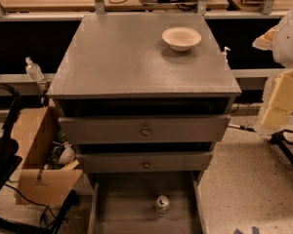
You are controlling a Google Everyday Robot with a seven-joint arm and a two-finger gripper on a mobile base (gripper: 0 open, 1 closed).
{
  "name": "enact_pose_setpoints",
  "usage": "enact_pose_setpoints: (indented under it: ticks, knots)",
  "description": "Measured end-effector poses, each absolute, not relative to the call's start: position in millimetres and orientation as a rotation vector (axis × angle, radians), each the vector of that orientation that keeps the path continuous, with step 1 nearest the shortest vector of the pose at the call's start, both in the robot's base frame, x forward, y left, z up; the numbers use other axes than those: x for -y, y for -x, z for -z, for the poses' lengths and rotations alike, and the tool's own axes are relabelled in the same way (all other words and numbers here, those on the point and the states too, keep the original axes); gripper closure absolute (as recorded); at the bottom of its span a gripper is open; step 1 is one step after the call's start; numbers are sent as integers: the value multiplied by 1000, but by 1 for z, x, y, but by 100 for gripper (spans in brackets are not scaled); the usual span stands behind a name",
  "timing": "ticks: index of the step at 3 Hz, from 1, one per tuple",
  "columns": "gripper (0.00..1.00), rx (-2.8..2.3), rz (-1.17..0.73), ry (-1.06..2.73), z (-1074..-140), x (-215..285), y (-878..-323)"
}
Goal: Pick 7up can from bottom drawer and place on counter
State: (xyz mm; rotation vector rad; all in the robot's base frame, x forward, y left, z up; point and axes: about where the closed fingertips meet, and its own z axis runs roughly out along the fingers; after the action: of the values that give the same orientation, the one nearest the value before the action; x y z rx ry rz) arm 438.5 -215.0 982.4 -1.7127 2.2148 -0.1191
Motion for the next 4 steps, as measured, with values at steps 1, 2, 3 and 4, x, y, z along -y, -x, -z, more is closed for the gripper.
enact_pose_setpoints:
  ticks: [1, 2, 3, 4]
  knots:
    - [0, -2215, 119, 1713, -982, 215, -438]
    - [0, -2178, 63, 1682, -973, 217, -439]
    - [0, -2096, -77, 1591, -923, 238, -433]
    - [0, -1996, -218, 1461, -859, 249, -433]
